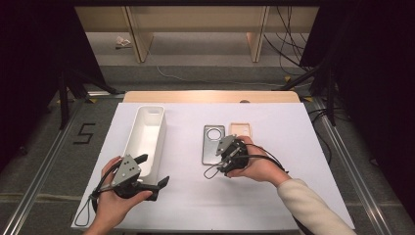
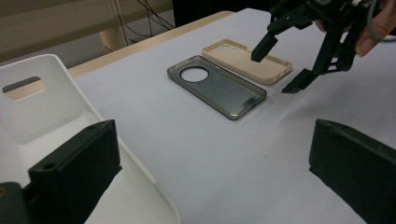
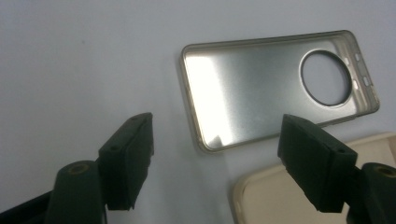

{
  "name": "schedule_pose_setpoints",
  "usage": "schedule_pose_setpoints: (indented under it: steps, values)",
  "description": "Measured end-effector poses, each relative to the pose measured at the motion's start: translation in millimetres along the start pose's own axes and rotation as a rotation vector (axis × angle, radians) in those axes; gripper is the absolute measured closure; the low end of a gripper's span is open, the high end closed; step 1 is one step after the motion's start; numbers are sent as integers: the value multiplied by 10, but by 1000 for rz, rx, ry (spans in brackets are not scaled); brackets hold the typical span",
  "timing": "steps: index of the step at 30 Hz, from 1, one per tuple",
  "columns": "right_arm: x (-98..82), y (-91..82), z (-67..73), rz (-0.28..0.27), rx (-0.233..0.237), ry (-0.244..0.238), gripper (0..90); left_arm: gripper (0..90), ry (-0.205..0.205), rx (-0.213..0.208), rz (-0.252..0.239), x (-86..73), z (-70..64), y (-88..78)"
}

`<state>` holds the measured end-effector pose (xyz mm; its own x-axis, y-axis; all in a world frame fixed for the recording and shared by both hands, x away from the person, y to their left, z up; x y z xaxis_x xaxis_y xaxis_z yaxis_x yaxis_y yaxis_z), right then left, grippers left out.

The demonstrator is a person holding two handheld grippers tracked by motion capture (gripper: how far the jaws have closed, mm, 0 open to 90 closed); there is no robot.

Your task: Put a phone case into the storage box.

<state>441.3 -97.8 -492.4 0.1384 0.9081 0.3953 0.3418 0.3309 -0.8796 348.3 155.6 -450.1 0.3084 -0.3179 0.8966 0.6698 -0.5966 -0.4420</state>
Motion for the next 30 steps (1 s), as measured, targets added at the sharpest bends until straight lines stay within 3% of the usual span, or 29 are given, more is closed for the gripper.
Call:
schedule_pose_setpoints:
  steps: [10,20,30]
  values:
    - [168,247,-29,127,-22,-118,289,15,0,-4,-2,4,-5,0]
    - [253,367,-80,177,-45,-167,292,15,-1,-6,-3,4,-7,2]
    - [308,420,-104,239,-36,-214,317,15,-1,-11,-3,3,-11,3]
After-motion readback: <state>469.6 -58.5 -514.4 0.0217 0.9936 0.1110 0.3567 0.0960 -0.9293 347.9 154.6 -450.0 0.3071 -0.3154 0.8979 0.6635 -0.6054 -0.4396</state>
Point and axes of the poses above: each handheld gripper's, and its own axes: y roughly forward along the jaws, x roughly out of its top, z roughly to its left, the point moved 6 cm from there along y, roughly forward along the jaws, and after that the axes turned 3 degrees about z, right-handed, at the moved point
